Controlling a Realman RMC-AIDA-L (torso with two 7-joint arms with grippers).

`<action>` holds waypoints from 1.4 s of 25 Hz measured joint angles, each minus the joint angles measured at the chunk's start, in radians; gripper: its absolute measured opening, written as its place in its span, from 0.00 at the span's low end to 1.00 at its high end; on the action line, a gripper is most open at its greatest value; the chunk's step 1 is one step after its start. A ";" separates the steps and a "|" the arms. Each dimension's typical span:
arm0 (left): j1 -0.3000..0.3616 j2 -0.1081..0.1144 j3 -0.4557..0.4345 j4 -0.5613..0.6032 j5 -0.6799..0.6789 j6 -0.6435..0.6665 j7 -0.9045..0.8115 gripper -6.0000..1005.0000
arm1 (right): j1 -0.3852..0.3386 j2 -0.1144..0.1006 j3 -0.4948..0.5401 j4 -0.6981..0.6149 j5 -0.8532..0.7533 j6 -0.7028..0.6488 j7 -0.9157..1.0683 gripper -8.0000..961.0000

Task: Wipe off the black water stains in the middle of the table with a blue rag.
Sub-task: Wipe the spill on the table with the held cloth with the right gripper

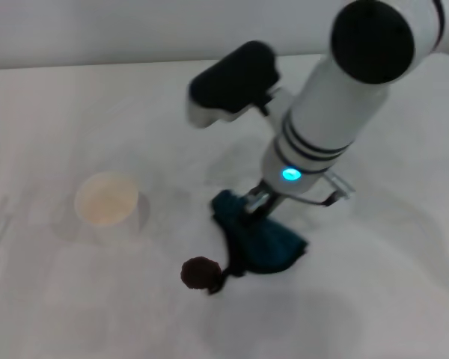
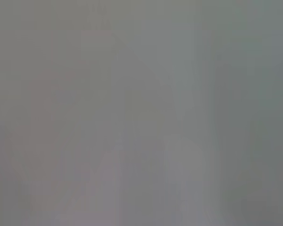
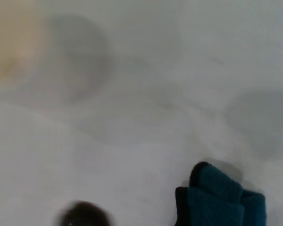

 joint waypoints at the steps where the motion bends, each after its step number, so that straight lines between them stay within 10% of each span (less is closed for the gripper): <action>1: -0.001 0.000 0.000 0.000 0.000 0.000 0.000 0.89 | 0.005 0.000 -0.013 -0.007 0.024 -0.010 0.000 0.10; 35: -0.028 -0.002 0.005 0.000 0.004 -0.035 0.000 0.89 | 0.187 0.000 -0.264 0.144 0.260 -0.132 0.020 0.10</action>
